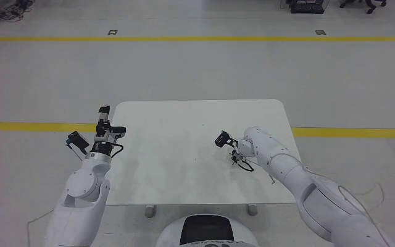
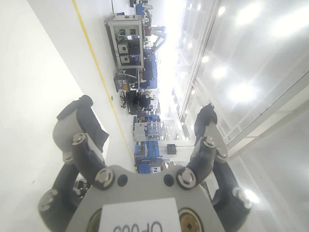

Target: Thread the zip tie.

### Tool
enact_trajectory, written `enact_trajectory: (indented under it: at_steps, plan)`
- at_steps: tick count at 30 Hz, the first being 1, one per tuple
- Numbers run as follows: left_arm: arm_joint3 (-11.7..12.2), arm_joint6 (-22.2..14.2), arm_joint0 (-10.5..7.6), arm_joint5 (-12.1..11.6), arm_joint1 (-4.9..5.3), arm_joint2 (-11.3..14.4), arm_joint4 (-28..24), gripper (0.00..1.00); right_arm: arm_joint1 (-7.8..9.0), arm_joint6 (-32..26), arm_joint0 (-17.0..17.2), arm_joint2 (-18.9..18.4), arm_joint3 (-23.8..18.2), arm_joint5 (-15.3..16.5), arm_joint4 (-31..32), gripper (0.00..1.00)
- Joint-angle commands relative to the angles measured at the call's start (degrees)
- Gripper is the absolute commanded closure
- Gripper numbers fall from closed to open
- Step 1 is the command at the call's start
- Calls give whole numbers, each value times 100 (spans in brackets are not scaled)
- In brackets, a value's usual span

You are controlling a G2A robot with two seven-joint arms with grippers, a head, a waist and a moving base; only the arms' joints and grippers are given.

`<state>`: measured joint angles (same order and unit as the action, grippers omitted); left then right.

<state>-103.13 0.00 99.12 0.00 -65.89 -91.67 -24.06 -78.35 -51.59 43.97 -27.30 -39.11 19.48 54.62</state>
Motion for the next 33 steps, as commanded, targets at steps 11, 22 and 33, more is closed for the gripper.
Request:
enact_trajectory:
  at_steps: [11, 22, 33]
  plan:
    - [0, 0, 0, 0, 0, 0, 0, 0, -17, 28, 11, -69, 14, 0, 105, 85]
    - [0, 0, 0, 0, 0, 0, 0, 0, -7, 35, 57, -172, -57, -2, 217, 81]
    - [0, 0, 0, 0, 0, 0, 0, 0, 62, -34, 158, -327, -277, -70, 374, 82]
